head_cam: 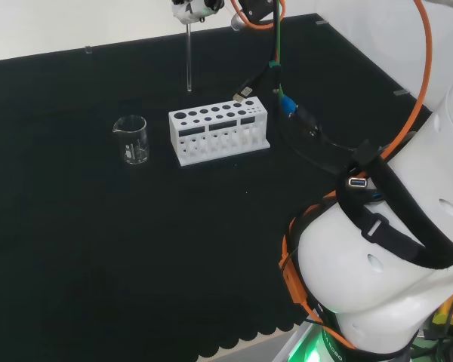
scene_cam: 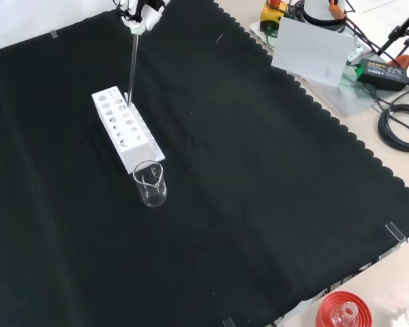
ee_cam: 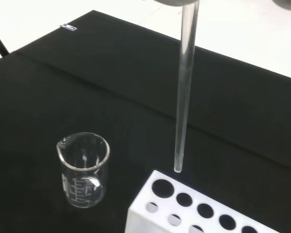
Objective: Stir in the beaker to the left of the white test tube rack with the glass rod.
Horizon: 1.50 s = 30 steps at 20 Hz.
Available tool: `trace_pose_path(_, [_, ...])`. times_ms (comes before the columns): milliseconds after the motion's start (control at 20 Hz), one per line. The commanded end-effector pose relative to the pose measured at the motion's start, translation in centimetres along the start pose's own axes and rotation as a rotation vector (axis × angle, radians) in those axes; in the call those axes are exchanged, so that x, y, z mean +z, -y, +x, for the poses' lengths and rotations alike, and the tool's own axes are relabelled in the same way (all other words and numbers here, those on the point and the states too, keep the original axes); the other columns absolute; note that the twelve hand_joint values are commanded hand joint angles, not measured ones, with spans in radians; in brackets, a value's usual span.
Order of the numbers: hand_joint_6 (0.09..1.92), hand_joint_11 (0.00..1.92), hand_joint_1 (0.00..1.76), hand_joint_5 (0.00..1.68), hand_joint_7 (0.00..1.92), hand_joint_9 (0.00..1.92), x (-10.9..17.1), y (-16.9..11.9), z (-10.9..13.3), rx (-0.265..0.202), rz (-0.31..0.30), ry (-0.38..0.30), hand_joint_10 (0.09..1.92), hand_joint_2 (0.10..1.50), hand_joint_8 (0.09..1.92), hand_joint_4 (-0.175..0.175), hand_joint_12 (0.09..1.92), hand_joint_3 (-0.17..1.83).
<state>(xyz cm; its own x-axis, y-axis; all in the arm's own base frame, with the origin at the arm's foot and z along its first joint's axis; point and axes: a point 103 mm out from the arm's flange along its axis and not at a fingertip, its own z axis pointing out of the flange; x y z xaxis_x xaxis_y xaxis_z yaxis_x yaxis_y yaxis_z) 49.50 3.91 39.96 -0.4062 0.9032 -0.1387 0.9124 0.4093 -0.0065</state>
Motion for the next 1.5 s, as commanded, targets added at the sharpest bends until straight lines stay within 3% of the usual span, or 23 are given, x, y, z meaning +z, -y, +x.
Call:
trace_pose_path(50, [0.38, 1.61, 1.32, 1.26, 1.35, 1.66, -0.3, -0.3, 1.1, -0.022, -0.01, -0.016, 0.55, 1.07, 0.64, -0.175, 0.52, -0.17])
trace_pose_path(950, [0.37, 1.61, 1.32, 1.27, 1.35, 1.67, -0.4, -5.2, 7.1, -0.19, -0.027, -0.046, 0.54, 1.06, 0.62, -0.175, 0.52, -0.17])
trace_pose_path(1500, [0.36, 1.62, 1.32, 1.27, 1.36, 1.67, 1.0, -6.8, 8.5, -0.234, -0.02, -0.065, 0.53, 1.06, 0.62, -0.175, 0.52, -0.17])
